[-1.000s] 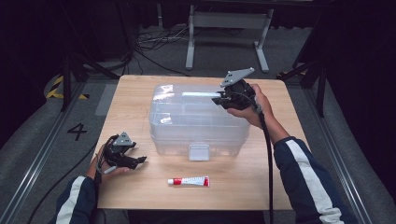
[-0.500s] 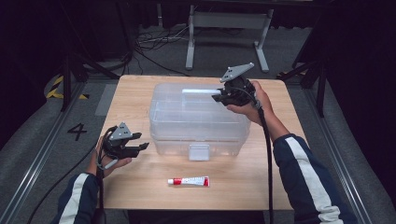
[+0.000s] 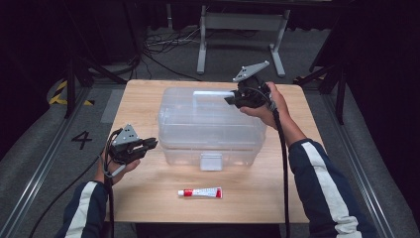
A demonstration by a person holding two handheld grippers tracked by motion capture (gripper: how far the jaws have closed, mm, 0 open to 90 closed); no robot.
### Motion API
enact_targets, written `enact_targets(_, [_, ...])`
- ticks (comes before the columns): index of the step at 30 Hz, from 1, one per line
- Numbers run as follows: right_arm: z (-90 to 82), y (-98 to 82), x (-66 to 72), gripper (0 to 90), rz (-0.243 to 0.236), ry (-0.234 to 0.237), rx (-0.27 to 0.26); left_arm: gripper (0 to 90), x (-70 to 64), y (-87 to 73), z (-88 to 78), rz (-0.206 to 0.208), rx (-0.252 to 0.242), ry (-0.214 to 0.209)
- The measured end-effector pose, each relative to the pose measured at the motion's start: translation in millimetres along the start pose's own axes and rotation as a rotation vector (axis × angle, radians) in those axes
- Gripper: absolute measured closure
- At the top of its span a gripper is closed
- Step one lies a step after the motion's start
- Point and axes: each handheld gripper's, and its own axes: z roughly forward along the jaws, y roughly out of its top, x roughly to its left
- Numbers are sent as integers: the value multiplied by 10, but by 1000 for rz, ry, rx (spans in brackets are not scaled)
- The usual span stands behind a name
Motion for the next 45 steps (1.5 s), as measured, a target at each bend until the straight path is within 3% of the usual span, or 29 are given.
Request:
enact_targets(12, [4,17,-9,713,5,1,11,890,5,93,59,-6,-37,2])
enact_targets(20, [-3,21,4,685,4,-20,6,894,-1,132,75,7,-28,13])
enact_targets(26, [-107,6,40,659,-27,-54,-7,894,-3,144,65,18,-22,22])
enact_targets(33, [-307,-94,5,632,-16,-85,-61,894,26,155,60,20,-23,31])
enact_targets(38, [-603,-333,-58,607,-1,-122,-138,895,37,166,56,15,-25,41])
enact_targets(40, [-645,-384,-72,600,5,-125,-156,895,42,173,55,17,-25,49])
enact_targets(45, [-823,-711,-101,556,-3,-196,-175,894,54,186,38,14,-31,55])
